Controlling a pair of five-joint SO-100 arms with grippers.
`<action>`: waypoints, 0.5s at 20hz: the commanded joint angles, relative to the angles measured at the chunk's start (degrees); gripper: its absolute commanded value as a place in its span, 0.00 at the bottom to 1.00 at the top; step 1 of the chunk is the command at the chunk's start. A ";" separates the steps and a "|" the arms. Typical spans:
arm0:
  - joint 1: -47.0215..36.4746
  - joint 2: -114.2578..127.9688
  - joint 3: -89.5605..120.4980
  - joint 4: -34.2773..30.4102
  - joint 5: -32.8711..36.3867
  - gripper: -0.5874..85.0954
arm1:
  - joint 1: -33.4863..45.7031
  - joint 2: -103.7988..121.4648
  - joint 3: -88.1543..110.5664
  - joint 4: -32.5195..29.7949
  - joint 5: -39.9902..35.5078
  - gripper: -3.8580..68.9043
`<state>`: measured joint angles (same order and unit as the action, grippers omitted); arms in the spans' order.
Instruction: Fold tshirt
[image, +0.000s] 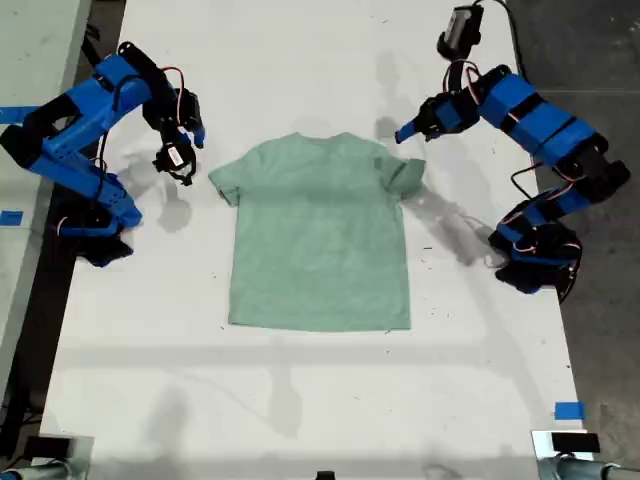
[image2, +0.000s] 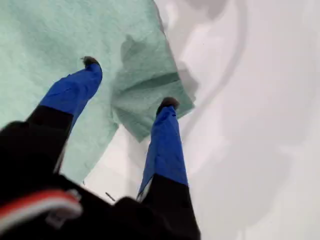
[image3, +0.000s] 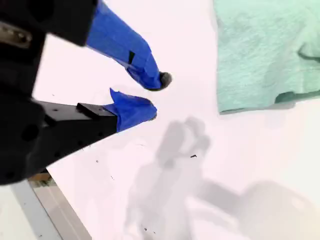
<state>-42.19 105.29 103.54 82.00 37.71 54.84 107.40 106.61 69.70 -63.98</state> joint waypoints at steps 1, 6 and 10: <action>0.35 -1.23 -4.13 0.79 0.53 0.14 | 1.76 -0.44 3.78 -5.63 -4.13 0.37; 2.29 -3.60 -4.13 2.20 0.44 0.14 | 2.72 -2.64 11.51 -14.77 -6.59 0.36; 2.90 -3.60 -4.13 2.72 0.26 0.15 | 1.41 -9.58 12.04 -18.72 -7.21 0.35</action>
<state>-40.34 101.43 103.45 83.94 37.79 56.95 98.96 119.00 53.61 -70.14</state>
